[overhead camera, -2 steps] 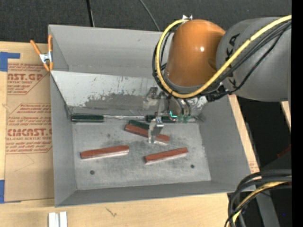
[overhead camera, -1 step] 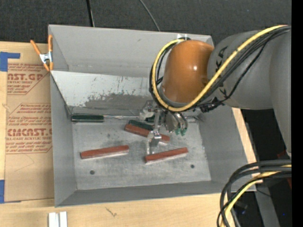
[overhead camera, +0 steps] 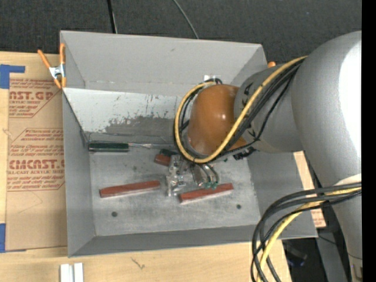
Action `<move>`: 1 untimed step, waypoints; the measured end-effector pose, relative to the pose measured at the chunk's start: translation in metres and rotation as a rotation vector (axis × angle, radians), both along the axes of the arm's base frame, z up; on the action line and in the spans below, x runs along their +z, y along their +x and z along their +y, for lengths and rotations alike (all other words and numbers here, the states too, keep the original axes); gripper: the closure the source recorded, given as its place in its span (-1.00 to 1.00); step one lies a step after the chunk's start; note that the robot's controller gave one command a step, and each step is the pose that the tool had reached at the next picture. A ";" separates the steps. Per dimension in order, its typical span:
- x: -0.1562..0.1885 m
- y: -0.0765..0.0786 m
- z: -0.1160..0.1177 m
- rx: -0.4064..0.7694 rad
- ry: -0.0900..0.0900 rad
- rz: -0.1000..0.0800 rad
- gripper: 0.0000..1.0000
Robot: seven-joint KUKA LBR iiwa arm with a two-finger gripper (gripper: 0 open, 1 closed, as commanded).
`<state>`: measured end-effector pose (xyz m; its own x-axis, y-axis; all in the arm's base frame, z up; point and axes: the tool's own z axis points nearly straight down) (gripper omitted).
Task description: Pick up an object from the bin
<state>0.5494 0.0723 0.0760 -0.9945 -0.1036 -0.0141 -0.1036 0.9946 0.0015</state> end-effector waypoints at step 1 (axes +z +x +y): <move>-0.003 -0.004 0.000 0.002 -0.001 0.009 -1.00</move>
Offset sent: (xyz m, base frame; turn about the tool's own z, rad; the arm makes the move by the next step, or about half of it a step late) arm 0.0000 0.0000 0.0000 0.0000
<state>0.5459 0.0724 0.0727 -0.9944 -0.1051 -0.0051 -0.1051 0.9945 0.0019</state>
